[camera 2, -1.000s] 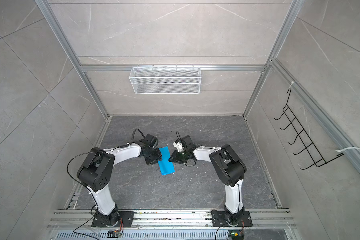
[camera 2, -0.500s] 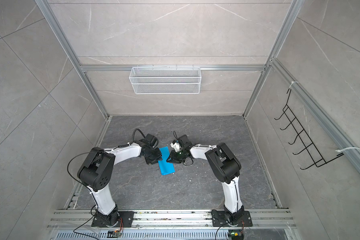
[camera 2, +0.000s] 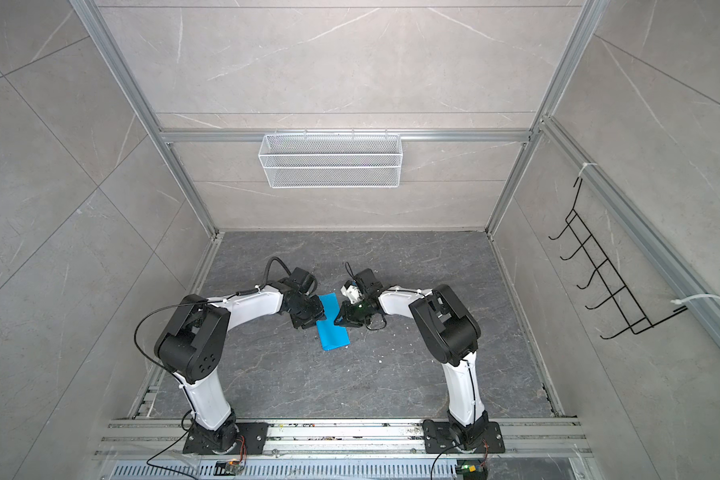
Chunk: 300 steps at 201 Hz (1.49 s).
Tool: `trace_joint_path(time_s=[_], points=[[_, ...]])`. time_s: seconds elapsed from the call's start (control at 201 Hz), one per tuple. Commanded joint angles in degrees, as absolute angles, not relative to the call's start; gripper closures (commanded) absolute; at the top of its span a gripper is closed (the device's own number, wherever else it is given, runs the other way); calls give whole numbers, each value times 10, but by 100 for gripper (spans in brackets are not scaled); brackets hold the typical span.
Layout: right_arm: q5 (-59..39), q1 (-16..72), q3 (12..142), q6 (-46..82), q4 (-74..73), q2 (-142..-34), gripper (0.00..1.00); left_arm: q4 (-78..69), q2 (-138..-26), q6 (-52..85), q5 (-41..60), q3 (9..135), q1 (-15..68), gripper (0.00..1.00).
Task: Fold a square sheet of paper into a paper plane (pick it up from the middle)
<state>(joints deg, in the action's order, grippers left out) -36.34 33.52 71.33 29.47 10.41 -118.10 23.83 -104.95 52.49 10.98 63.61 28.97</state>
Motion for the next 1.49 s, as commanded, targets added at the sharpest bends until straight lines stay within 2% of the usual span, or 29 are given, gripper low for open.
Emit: trace_joint_path(time_s=[0.0, 0.085, 0.194, 0.324, 0.398, 0.732, 1.041, 1.489], points=[[-308, 337, 715, 276, 170, -1215, 75, 299, -1032, 530, 81, 613, 284, 55], [-297, 338, 719, 276, 182, -1218, 76, 317, -996, 534, 63, 615, 282, 50], [-286, 337, 720, 277, 189, -1219, 76, 317, -951, 536, 47, 599, 280, 48], [-279, 337, 722, 281, 194, -1222, 77, 219, -898, 533, 83, 556, 280, 49], [-277, 338, 724, 282, 197, -1224, 77, 156, -887, 533, 117, 540, 281, 53], [-272, 339, 729, 285, 206, -1238, 77, 71, -966, 519, 225, 562, 288, 66], [-271, 340, 729, 286, 209, -1241, 78, 113, -1004, 531, 170, 565, 288, 73], [-274, 340, 731, 282, 214, -1249, 78, 121, -1016, 541, 155, 560, 288, 75]])
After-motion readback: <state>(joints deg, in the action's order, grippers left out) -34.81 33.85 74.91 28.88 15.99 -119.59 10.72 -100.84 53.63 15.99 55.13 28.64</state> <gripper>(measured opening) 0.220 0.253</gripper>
